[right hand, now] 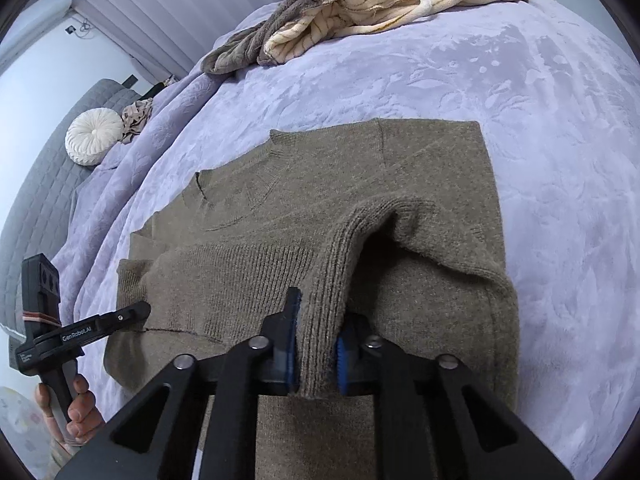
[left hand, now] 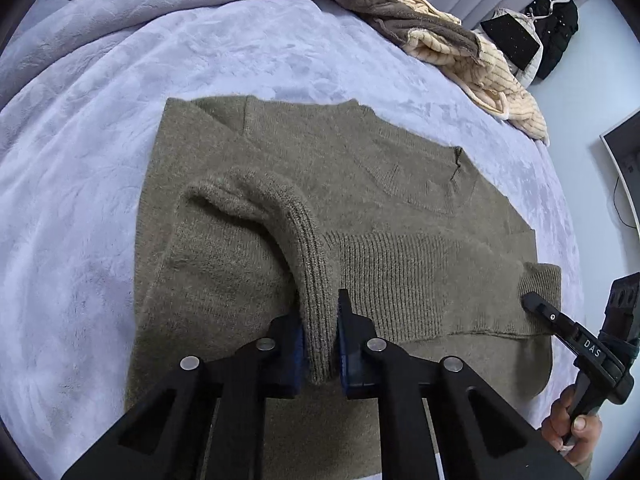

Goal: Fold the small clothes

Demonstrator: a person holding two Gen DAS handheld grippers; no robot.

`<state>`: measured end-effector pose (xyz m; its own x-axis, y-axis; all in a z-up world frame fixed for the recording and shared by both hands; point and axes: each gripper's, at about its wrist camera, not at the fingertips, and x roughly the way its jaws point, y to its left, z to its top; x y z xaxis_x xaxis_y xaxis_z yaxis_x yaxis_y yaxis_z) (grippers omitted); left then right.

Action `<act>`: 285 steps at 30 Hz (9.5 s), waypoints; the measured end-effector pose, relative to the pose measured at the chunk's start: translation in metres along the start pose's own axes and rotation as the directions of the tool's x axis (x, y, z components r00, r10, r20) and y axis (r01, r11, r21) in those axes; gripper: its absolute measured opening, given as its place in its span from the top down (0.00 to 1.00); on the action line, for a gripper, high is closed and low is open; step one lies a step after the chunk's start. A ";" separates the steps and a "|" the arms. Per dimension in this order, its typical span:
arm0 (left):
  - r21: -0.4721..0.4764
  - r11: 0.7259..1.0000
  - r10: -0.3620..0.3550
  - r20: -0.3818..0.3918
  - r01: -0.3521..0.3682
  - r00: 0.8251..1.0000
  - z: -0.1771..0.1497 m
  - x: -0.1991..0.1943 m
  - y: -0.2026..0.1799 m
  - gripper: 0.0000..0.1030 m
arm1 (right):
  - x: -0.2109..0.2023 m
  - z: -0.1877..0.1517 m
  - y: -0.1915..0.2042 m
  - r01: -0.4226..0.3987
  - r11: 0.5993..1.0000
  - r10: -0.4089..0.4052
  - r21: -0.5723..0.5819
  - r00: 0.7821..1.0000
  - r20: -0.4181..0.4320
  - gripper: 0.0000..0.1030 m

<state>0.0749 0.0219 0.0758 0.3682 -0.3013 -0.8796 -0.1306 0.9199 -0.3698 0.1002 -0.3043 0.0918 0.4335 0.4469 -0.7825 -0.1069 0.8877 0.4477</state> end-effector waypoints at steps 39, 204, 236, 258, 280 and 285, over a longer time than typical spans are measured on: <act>0.175 0.972 0.131 0.158 -0.159 0.979 0.076 0.033 -0.042 0.04 | 0.047 0.073 0.041 0.144 0.976 -0.134 -0.162 0.989 0.069 0.28; 0.236 0.958 0.118 0.202 -0.165 0.972 -0.051 -0.045 -0.116 0.80 | 0.042 0.103 0.133 -0.228 0.949 0.199 -0.218 0.969 -0.148 0.82; 0.389 0.895 0.169 0.160 -0.219 0.973 -0.048 -0.011 -0.206 0.80 | 0.006 0.120 0.032 -0.285 0.953 0.279 -0.102 0.957 -0.073 0.85; 0.500 0.836 0.197 0.109 -0.225 0.974 -0.055 0.037 -0.272 0.80 | -0.004 0.126 -0.038 -0.342 0.932 0.334 -0.121 0.939 -0.078 0.85; 0.584 0.767 0.275 0.075 -0.266 0.959 -0.071 0.102 -0.304 0.80 | 0.021 0.118 -0.094 -0.268 0.961 0.262 -0.063 0.961 -0.091 0.91; 0.598 0.752 0.278 0.092 -0.277 0.956 -0.077 0.108 -0.304 0.80 | 0.018 0.118 -0.118 -0.345 0.937 0.348 0.051 0.935 -0.070 0.74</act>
<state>0.0832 -0.3094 0.0697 0.4002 -0.0088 -0.9164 0.3502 0.9255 0.1440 0.2257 -0.4139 0.0761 0.3051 0.7345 -0.6061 -0.2041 0.6721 0.7117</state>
